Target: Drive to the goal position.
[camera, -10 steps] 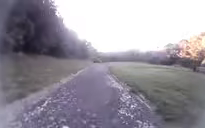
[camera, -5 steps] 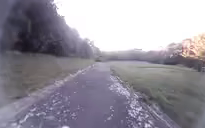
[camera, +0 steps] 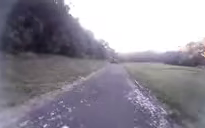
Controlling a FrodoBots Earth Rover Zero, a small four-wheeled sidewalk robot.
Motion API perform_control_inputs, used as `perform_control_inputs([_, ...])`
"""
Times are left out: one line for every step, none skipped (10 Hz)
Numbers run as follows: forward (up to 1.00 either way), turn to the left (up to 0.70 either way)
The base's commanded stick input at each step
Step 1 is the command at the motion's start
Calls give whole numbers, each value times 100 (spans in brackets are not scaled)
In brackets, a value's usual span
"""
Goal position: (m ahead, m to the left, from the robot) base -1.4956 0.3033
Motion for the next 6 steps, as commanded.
perform_control_inputs([100, 0])
perform_control_inputs([100, 0])
perform_control_inputs([100, 0])
perform_control_inputs([100, 0])
perform_control_inputs([100, 0])
perform_control_inputs([100, 0])
